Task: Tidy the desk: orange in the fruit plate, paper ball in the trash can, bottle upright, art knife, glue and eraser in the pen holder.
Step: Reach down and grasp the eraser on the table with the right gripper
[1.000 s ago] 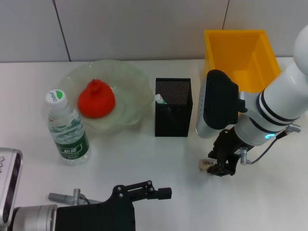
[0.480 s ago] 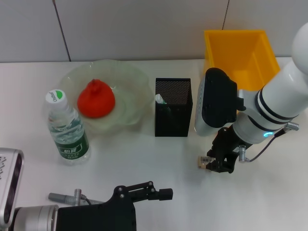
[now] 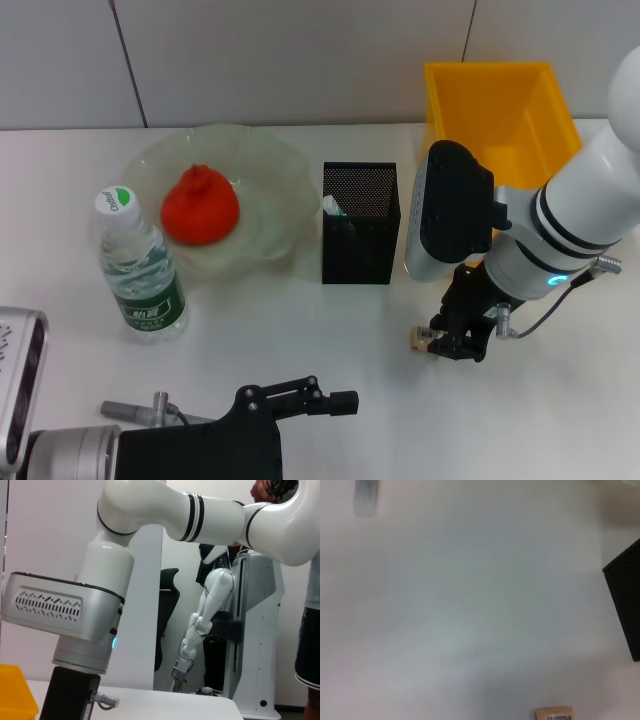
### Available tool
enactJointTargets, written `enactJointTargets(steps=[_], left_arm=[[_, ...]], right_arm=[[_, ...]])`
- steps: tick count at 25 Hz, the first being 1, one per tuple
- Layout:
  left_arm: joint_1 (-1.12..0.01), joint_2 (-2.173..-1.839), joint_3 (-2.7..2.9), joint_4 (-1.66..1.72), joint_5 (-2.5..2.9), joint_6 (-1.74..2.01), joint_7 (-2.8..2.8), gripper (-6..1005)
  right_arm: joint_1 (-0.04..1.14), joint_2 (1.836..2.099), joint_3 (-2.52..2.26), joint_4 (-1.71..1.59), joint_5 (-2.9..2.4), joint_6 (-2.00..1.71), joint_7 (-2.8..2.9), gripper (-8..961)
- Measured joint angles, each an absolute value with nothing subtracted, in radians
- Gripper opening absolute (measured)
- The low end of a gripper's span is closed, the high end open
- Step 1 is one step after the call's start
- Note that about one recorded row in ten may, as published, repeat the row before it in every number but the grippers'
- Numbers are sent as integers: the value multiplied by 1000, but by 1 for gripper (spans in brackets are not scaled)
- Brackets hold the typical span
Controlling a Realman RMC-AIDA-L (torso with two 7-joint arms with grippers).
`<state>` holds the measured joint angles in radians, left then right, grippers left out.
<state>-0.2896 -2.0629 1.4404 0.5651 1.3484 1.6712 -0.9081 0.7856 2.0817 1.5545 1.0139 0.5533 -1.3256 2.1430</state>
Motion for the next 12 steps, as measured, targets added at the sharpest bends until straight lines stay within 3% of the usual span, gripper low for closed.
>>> enactJointTargets(steps=[9,12], left_arm=[[-290,-2062,1435,567,1348,1674,-908,775],[-290,-2062,1435,567,1348,1675,-908,775]], right_arm=[[767,2081,1570,1113,556,-1401,2171,204],[765,2080,1606,1161,560,-1447,2184,110]])
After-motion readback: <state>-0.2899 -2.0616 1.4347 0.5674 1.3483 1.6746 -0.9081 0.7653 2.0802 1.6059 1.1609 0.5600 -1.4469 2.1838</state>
